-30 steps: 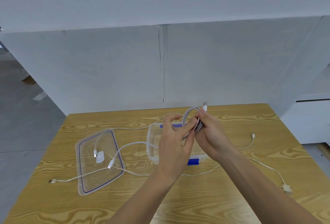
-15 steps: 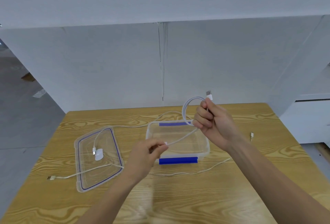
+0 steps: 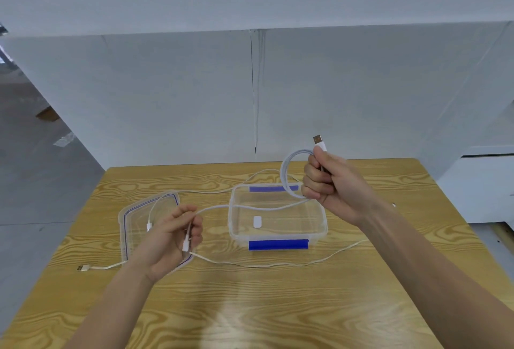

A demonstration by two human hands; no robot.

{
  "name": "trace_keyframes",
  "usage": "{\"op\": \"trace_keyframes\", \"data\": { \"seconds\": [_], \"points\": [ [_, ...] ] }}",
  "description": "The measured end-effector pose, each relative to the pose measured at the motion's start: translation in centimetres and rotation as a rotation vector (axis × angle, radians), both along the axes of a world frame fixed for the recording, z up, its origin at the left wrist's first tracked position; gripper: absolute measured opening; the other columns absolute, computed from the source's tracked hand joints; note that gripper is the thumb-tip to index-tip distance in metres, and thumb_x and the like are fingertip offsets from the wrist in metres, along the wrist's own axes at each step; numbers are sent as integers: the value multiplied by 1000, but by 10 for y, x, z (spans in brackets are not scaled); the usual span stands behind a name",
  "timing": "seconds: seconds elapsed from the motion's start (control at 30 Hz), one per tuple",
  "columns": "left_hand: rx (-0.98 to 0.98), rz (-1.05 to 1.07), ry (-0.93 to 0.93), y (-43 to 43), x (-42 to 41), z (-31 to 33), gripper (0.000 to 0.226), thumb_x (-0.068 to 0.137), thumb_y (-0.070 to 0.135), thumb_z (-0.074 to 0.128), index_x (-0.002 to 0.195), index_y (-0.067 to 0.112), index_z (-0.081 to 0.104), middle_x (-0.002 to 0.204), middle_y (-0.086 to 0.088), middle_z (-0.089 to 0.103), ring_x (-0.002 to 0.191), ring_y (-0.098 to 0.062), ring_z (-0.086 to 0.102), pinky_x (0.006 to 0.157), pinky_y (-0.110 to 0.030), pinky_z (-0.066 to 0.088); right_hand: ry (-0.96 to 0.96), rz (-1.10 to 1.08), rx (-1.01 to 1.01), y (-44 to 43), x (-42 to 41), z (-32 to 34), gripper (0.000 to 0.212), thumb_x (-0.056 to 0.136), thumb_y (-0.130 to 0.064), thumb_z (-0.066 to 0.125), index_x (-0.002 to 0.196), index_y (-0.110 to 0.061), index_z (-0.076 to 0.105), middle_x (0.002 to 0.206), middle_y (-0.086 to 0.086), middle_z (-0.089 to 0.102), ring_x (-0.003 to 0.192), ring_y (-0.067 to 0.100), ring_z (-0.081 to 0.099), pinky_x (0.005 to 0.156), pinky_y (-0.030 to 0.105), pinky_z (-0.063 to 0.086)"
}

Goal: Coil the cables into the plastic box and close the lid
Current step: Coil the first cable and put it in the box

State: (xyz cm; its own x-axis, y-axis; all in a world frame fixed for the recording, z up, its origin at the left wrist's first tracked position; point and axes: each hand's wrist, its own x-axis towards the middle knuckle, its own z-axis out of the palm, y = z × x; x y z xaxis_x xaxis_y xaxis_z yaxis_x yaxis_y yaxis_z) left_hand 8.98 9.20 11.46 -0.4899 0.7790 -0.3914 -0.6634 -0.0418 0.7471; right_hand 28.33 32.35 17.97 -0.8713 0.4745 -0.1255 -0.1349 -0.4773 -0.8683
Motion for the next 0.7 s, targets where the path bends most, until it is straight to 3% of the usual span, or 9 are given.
{"op": "trace_keyframes", "data": {
  "seconds": [0.1, 0.17, 0.23, 0.3, 0.33, 0.5, 0.7],
  "points": [
    [124, 46, -105, 3, -9, 9, 50, 35, 7, 95, 79, 9, 71, 68, -8, 64, 55, -15, 60, 51, -22, 54, -51, 19, 57, -2, -1, -2, 33, 97, -32, 40, 69, -16, 35, 56, -1, 14, 43, 11, 16, 45, 26, 21],
    [122, 71, -94, 10, -11, 20, 57, 29, 6, 95, 82, 6, 73, 70, -9, 67, 57, -16, 63, 52, -22, 55, -76, 42, 92, -4, -1, -2, 35, 98, -33, 38, 68, -16, 35, 56, -1, 15, 45, 11, 15, 47, 28, 18],
    [92, 106, -98, 19, -9, 34, 47, 50, 2, 87, 93, 2, 67, 71, -10, 70, 57, -16, 66, 52, -22, 56, -88, 70, 124, -5, -2, -2, 36, 99, -33, 37, 66, -17, 34, 53, -3, 18, 44, 11, 16, 46, 26, 20],
    [53, 165, -54, 32, -5, 46, 16, 84, 0, 58, 100, 2, 60, 71, -9, 72, 59, -14, 68, 54, -21, 57, -106, 92, 166, -8, -3, -3, 37, 99, -33, 37, 66, -16, 33, 52, -3, 21, 44, 11, 17, 45, 24, 26],
    [45, 175, -1, 38, -2, 52, 14, 92, 1, 48, 101, 3, 59, 73, -8, 73, 62, -14, 69, 57, -21, 58, -118, 99, 188, -10, -3, -4, 37, 99, -33, 37, 66, -16, 34, 52, -3, 22, 44, 12, 18, 45, 24, 28],
    [53, 113, 386, 69, 31, 81, 11, 97, 7, 46, 101, 11, 55, 87, -2, 76, 93, -16, 70, 80, -30, 53, -155, 103, 232, -22, -5, -14, 34, 100, -33, 37, 71, -14, 37, 55, -1, 25, 47, 14, 21, 49, 26, 31],
    [20, -8, 753, 93, 71, 91, 9, 95, 11, 50, 98, 15, 57, 91, 8, 76, 96, -6, 68, 83, -26, 49, -178, 28, 151, -33, -7, -20, 34, 101, -32, 35, 76, -11, 44, 58, 1, 21, 50, 15, 20, 53, 29, 28]
  ]
}}
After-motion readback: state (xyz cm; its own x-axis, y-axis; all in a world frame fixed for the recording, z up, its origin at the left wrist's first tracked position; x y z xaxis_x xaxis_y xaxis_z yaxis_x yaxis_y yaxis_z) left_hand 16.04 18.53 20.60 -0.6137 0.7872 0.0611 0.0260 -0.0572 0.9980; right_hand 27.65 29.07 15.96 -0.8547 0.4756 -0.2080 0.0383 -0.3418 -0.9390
